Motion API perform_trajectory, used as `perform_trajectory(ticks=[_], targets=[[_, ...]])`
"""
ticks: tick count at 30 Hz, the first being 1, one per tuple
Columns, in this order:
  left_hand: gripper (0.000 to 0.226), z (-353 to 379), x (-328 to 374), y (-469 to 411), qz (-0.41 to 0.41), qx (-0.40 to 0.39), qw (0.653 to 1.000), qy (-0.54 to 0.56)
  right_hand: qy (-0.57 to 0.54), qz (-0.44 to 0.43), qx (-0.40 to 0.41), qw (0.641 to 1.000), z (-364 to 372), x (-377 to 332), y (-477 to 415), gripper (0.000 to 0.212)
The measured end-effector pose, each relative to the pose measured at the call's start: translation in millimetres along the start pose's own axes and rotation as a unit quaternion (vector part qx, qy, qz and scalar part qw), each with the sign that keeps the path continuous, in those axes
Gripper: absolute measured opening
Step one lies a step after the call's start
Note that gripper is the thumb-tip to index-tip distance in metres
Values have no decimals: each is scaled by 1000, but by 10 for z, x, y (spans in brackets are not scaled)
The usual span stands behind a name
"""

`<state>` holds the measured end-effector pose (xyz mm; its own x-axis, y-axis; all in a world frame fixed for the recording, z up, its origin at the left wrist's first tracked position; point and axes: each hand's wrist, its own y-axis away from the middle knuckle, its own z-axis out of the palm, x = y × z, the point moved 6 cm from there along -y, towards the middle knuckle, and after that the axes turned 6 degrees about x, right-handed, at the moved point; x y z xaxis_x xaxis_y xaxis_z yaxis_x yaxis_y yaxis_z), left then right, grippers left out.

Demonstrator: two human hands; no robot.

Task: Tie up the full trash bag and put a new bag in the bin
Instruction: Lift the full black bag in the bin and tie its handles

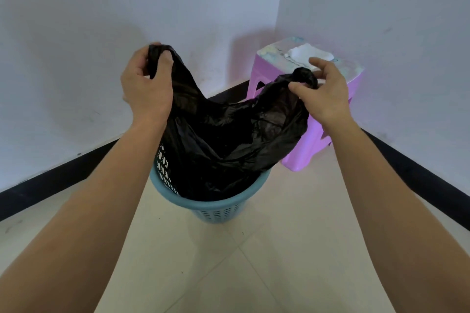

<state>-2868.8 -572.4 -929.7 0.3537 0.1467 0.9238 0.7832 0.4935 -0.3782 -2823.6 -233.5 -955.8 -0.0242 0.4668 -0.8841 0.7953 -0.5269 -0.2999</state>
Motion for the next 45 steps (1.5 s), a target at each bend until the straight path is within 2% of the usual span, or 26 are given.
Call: perform_trajectory(ticks=[2,3,4,5,6,8,10,11,14,15,18,20,21,24,27,31,33,34,37,38,40,42,45], targets=[[5,-52,-98,-17,-6,-5,999,-51,107,13,-35,994,37,129,51,47],[9,-67,-144,-4,-19,-12,998,-60,185,15,-65,981,69,207,89,37],[13,-85,-196,7,-37,-15,997,-64,249,15,-89,964,90,269,126,35],[16,-115,-256,2,-63,-9,996,-60,268,24,-96,958,98,325,131,37],[18,-146,-314,-2,-96,-1,994,-46,236,42,-90,967,91,335,126,35],[20,-201,-416,-14,-163,10,986,11,22,123,-74,989,69,277,114,23],[19,-223,-458,8,-198,12,978,68,-205,196,-55,957,89,240,84,17],[19,-221,-470,24,-198,6,977,83,-234,201,-43,950,110,245,78,22],[22,-176,-523,94,-189,-84,973,105,-136,151,-7,979,214,325,230,63],[30,-185,-594,94,-180,-118,973,85,-131,146,0,981,260,386,326,72],[69,-331,-854,101,-79,-165,974,-135,-194,227,-71,952,546,759,639,105],[91,-484,-998,164,-24,-145,958,-247,-115,225,-146,957,743,1009,803,130],[101,-563,-1044,213,-13,-126,950,-284,-49,183,-177,966,812,1074,849,134],[120,-676,-1250,315,-66,-116,934,-332,88,44,-206,974,962,1032,845,120],[115,-515,-1341,296,-121,-167,948,-244,82,38,-190,978,1053,865,778,110],[137,-143,-1298,266,-185,-240,942,-142,-5,-37,-141,989,1129,587,721,52],[130,-21,-1295,246,-193,-243,941,-135,-79,-17,-110,991,1129,466,752,35],[116,29,-1302,242,-192,-249,940,-130,-106,14,-100,989,1124,429,779,33],[27,165,-1188,366,-171,-259,943,-116,-150,65,-93,982,1161,373,791,31],[28,184,-1094,386,-174,-239,950,-99,-162,68,-101,979,1191,363,782,30],[44,177,-927,341,-240,-188,952,-2,-185,87,-126,971,1246,377,779,25],[52,161,-821,210,-323,-157,923,140,-165,86,-136,973,1247,458,765,11],[44,133,-772,181,-407,-154,862,261,-68,74,-122,987,1145,599,700,17]])
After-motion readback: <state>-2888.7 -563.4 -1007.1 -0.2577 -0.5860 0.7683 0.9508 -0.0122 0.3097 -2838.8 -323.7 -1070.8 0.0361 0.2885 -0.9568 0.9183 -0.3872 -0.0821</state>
